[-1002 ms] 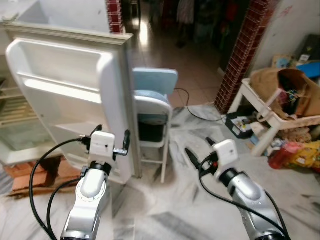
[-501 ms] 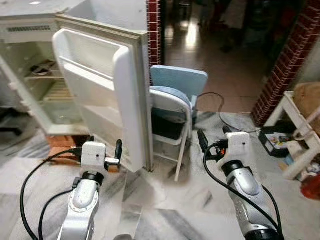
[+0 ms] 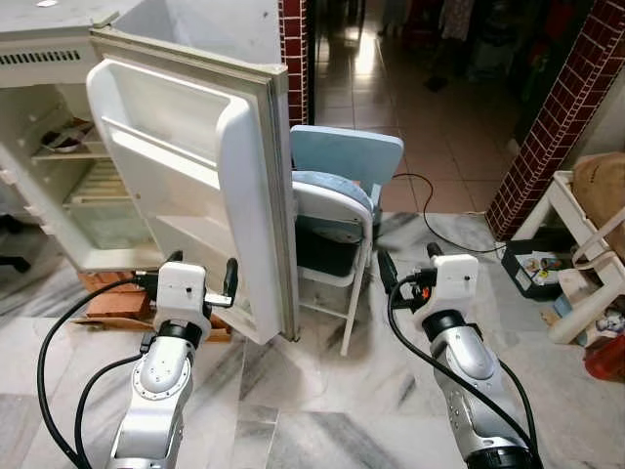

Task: Restocking fridge

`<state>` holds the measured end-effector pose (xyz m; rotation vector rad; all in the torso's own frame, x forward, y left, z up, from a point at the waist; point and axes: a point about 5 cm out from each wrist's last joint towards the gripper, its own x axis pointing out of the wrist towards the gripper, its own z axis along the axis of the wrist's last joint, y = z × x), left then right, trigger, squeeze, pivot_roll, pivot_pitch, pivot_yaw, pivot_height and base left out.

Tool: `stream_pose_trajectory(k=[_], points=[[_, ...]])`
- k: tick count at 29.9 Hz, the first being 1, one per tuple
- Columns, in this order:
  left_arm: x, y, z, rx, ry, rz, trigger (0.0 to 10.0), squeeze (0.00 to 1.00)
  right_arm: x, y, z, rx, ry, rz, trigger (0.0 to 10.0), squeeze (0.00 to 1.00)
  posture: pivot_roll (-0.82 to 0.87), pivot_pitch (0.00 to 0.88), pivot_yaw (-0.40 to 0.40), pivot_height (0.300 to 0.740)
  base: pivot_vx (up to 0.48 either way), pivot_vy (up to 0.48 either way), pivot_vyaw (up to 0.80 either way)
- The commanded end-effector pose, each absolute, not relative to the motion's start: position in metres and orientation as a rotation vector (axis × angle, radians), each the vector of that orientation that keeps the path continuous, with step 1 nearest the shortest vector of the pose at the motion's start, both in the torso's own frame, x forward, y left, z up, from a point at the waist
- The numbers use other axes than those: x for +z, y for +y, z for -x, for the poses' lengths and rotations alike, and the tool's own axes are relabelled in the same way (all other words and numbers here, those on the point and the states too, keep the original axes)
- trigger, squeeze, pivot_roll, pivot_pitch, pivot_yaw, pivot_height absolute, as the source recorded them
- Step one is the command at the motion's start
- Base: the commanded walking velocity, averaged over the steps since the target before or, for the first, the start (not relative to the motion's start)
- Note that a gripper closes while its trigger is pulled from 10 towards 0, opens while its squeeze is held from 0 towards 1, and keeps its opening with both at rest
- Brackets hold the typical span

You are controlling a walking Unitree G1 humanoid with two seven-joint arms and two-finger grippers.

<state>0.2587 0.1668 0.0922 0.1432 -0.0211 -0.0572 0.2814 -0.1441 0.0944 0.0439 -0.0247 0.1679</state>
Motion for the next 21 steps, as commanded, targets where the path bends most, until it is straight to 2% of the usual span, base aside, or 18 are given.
stream_pose_trajectory(k=[1, 7, 10, 21], points=[[0.09, 0.17, -0.256, -0.05, -0.008, -0.144, 10.0, 0.0, 0.095, -0.144, -0.283, 0.151, -0.022, -0.035, 10.0, 0.0, 0.04, 0.024, 0.023, 0.74, 0.319, 0.0, 0.0], [0.084, 0.169, -0.251, -0.062, 0.011, -0.143, 10.0, 0.0, 0.086, -0.156, -0.278, 0.109, 0.015, -0.049, 10.0, 0.0, 0.03, 0.022, 0.018, 0.74, 0.339, 0.0, 0.0], [0.082, 0.168, -0.25, -0.034, 0.022, -0.15, 10.0, 0.0, 0.088, -0.162, -0.277, 0.094, -0.008, -0.068, 10.0, 0.0, 0.04, 0.02, 0.015, 0.74, 0.0, 0.0, 0.0], [0.068, 0.164, -0.246, -0.024, 0.066, -0.075, 10.0, 0.0, 0.078, -0.159, -0.287, 0.089, 0.031, -0.09, 10.0, 0.0, 0.06, 0.0, -0.028, 0.74, 0.0, 0.0, 0.56]])
